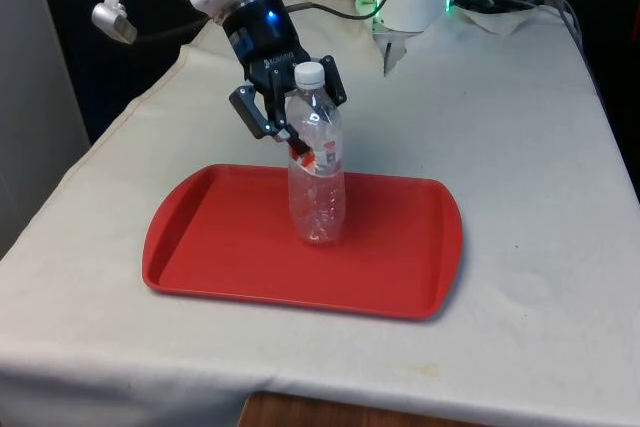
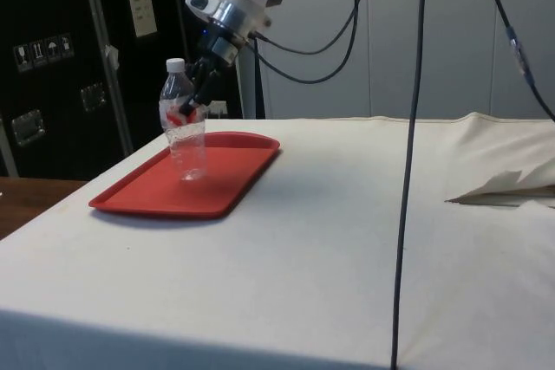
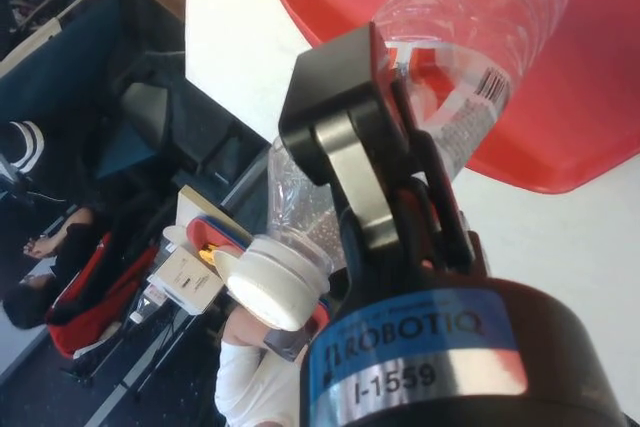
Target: Place the bottle upright on the tray.
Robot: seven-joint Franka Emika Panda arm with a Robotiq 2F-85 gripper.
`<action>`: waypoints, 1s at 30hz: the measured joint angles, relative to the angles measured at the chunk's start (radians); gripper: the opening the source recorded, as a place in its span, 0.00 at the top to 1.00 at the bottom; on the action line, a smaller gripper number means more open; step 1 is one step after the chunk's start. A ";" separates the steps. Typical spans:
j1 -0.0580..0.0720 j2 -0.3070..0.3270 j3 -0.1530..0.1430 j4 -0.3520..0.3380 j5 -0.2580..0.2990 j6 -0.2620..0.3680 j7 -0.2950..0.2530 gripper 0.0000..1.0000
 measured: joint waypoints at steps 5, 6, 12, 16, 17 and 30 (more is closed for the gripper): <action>0.000 0.015 0.000 0.020 0.007 -0.001 0.000 0.66; -0.001 0.023 0.000 0.031 0.009 -0.002 0.001 0.66; -0.003 0.034 -0.003 0.044 0.011 -0.007 0.003 0.66; -0.006 0.034 -0.014 0.044 0.011 -0.024 -0.002 0.66; -0.007 0.034 -0.016 0.044 0.011 -0.026 -0.003 0.66; -0.007 0.053 -0.022 0.062 0.017 -0.040 -0.006 0.66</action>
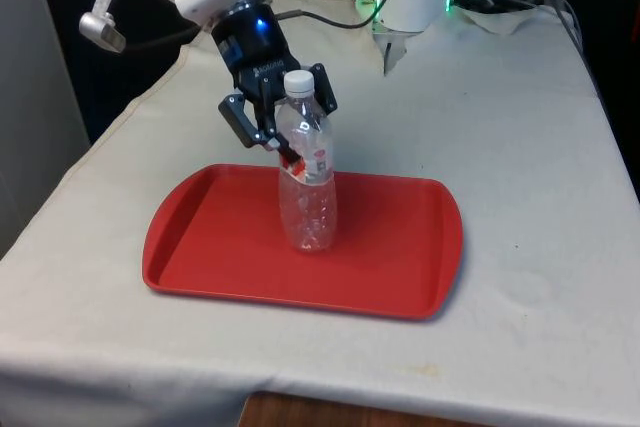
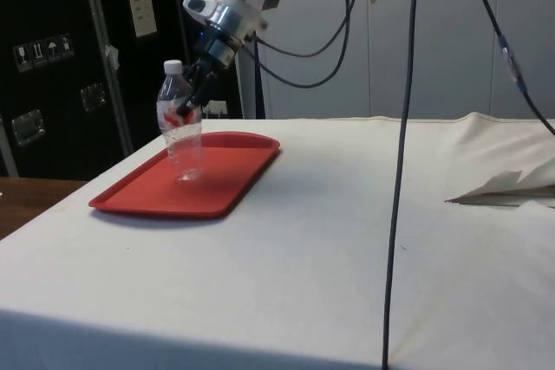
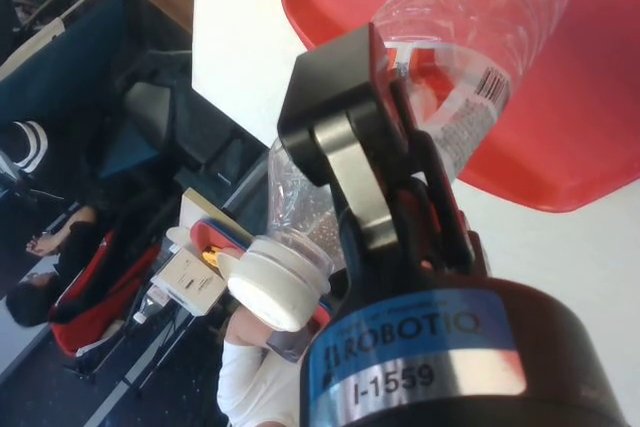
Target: Place the bottle upright on the tray.
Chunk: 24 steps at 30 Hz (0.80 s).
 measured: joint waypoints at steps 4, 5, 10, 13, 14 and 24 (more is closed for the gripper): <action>0.000 0.007 0.000 0.006 0.005 0.000 -0.002 0.66; 0.000 0.007 0.000 0.006 0.005 0.000 -0.002 0.66; -0.001 0.007 0.000 0.007 0.005 -0.003 -0.002 0.66; 0.000 0.007 0.000 0.007 0.005 -0.004 -0.002 0.66; 0.000 0.007 0.000 0.007 0.005 -0.004 -0.002 0.66; 0.000 0.007 -0.001 0.007 0.005 -0.010 -0.002 0.66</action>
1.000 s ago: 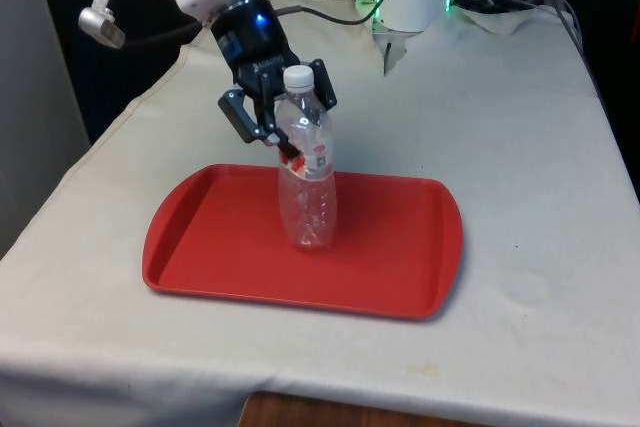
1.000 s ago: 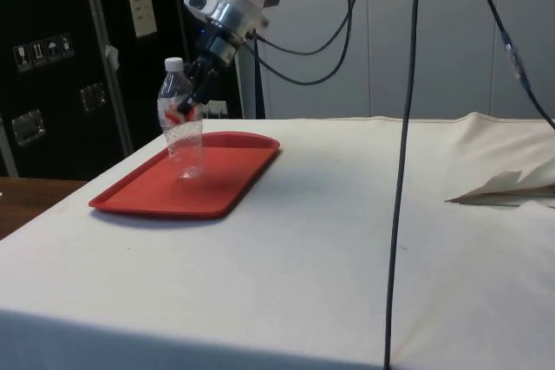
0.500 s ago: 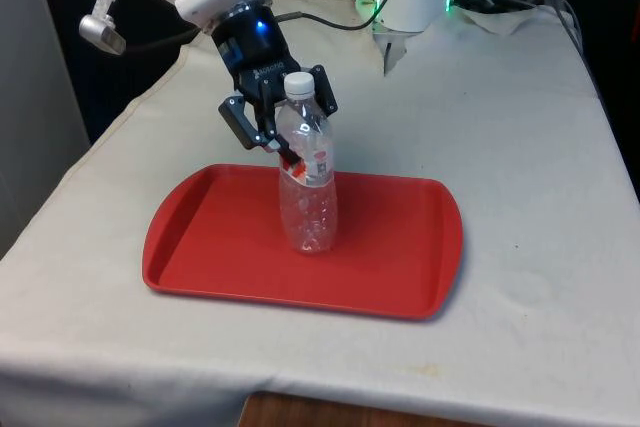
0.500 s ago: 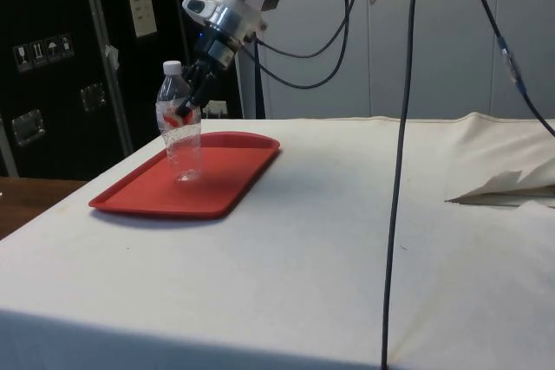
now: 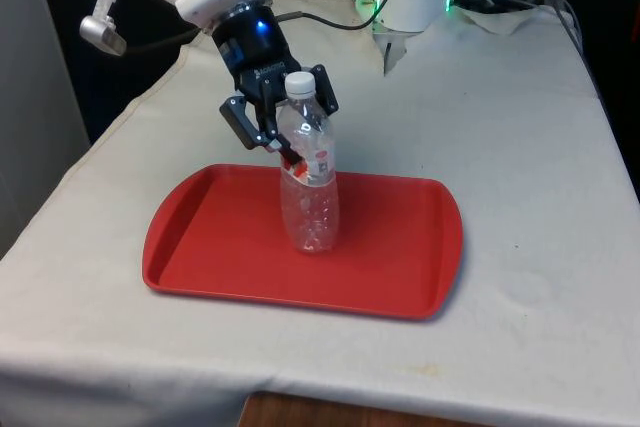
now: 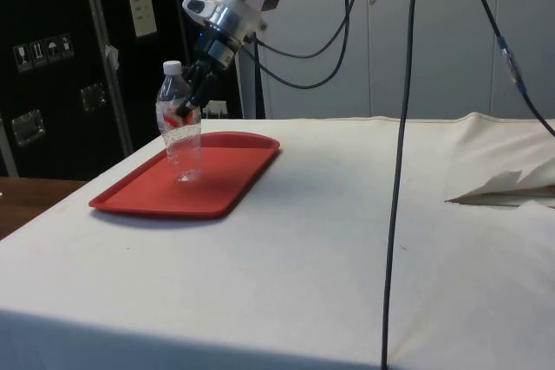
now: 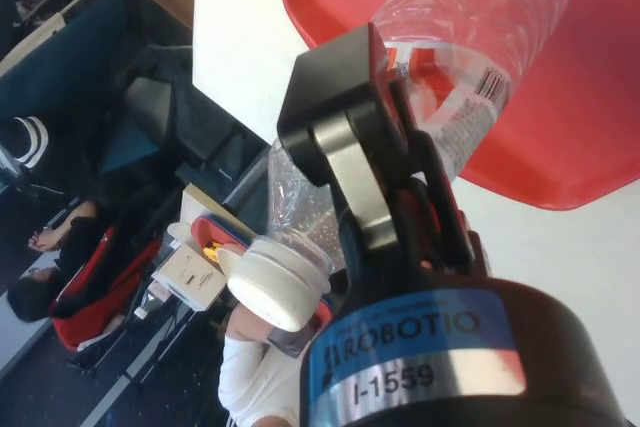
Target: Place the bottle upright on the tray.
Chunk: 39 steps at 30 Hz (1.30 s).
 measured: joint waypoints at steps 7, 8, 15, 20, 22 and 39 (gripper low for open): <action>0.000 0.000 -0.001 0.000 0.000 -0.004 0.001 0.66; 0.000 0.000 -0.001 0.000 -0.001 -0.004 0.001 0.66; 0.000 0.002 -0.001 0.003 -0.012 -0.004 0.012 0.66; 0.001 0.002 -0.001 0.003 -0.019 -0.004 0.018 0.66; 0.001 0.002 -0.002 0.003 -0.019 -0.004 0.019 0.66; 0.001 0.002 -0.002 0.003 -0.018 -0.009 0.018 0.66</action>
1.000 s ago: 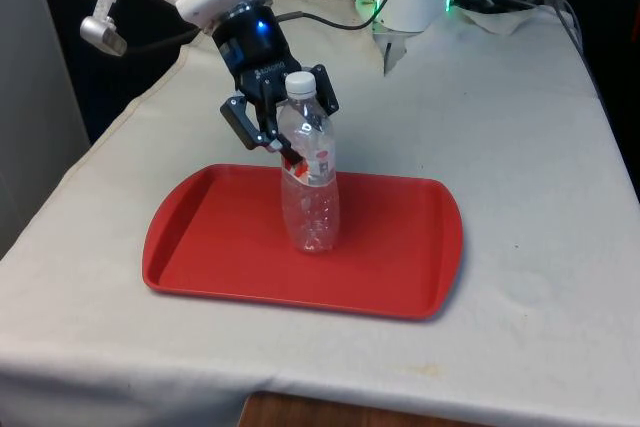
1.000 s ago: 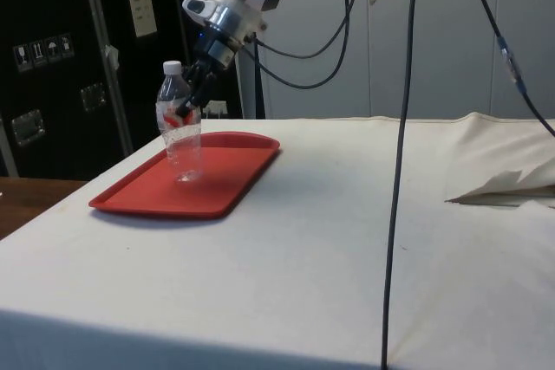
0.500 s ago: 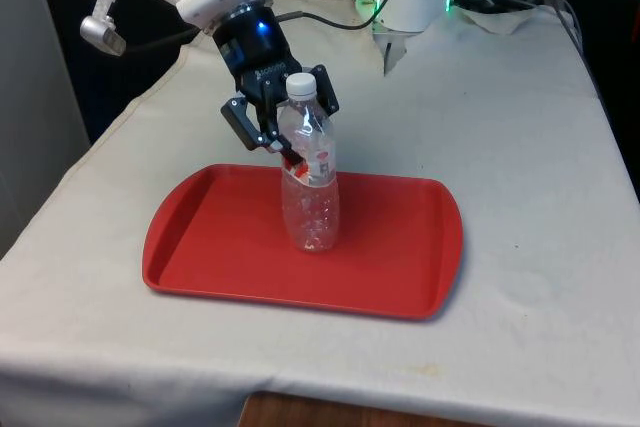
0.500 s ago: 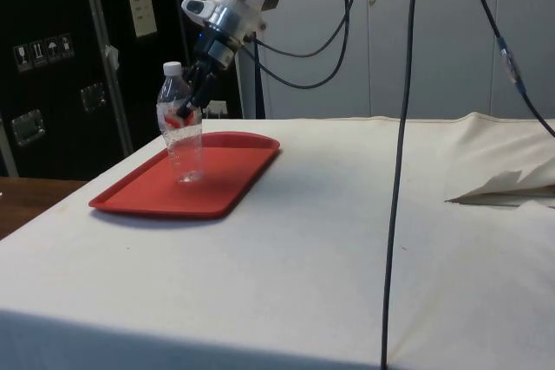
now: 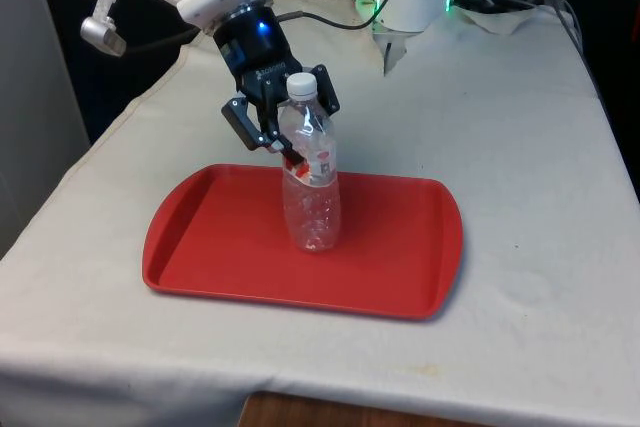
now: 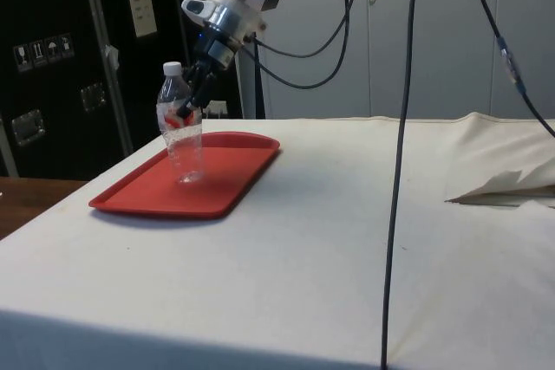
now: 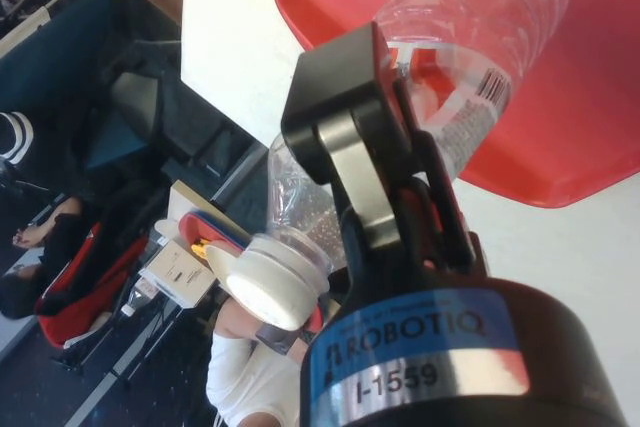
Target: Place the bottle upright on the tray.
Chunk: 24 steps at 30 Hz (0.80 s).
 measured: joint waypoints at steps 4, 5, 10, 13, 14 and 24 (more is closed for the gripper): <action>0.000 0.000 0.000 0.000 0.000 -0.001 0.000 0.52; 0.000 0.000 0.000 0.000 0.000 -0.002 0.000 0.47; -0.001 0.000 0.000 0.000 0.001 -0.003 0.000 0.26; -0.001 0.000 0.000 0.000 0.001 -0.003 0.000 0.07; -0.001 0.000 0.000 0.000 0.001 -0.003 0.000 0.02; -0.001 0.000 0.000 0.000 0.001 -0.005 -0.001 0.00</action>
